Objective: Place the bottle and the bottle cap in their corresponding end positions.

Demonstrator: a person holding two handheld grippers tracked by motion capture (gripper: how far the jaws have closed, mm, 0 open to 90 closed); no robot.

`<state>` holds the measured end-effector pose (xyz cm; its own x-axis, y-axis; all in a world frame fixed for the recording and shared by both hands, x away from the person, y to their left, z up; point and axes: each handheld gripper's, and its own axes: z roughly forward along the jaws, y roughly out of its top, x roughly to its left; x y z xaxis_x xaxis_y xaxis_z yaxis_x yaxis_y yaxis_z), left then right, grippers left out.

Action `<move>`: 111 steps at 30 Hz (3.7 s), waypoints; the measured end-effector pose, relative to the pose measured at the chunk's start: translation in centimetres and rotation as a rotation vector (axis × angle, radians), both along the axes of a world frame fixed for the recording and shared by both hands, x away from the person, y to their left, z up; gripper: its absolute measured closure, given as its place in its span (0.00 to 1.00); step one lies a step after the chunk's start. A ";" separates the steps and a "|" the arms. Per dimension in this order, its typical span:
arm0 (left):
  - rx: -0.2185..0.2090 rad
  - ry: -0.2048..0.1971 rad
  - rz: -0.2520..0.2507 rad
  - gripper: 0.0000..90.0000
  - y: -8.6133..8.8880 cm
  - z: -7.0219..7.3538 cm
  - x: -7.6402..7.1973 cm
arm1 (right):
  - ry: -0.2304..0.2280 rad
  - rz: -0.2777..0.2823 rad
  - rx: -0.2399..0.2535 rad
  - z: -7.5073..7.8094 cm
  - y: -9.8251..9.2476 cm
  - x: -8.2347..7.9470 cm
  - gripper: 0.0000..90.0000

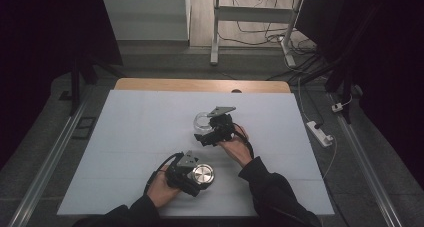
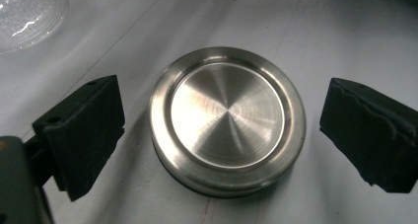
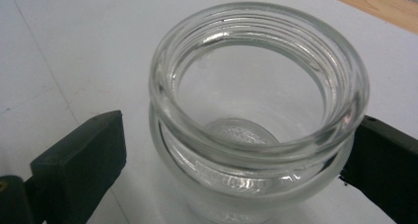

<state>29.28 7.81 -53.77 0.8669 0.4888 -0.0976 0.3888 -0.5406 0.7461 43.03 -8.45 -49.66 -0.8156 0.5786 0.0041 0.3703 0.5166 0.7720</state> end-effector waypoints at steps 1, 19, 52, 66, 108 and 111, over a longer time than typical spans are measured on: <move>-0.006 0.001 -0.004 0.04 0.1 0.1 0.0 | -0.003 0.001 -0.001 0.1 0.0 -0.1 0.00; -0.058 0.010 0.013 0.03 2.0 1.6 -0.6 | -0.036 0.003 0.013 1.4 -0.7 -1.1 0.00; -0.114 0.043 0.049 0.02 6.0 3.3 -1.6 | -0.027 0.036 0.038 2.1 -2.3 -4.1 0.00; -0.155 0.089 0.055 0.00 7.4 3.1 -1.8 | -0.005 0.073 0.050 2.2 -2.6 -5.4 0.00; -0.186 0.036 0.189 0.00 12.9 4.2 -5.1 | -0.034 0.105 0.072 3.8 -6.1 -9.7 0.00; -0.181 0.034 0.204 0.00 13.4 4.2 -5.4 | -0.036 0.098 0.068 3.8 -6.8 -10.1 0.00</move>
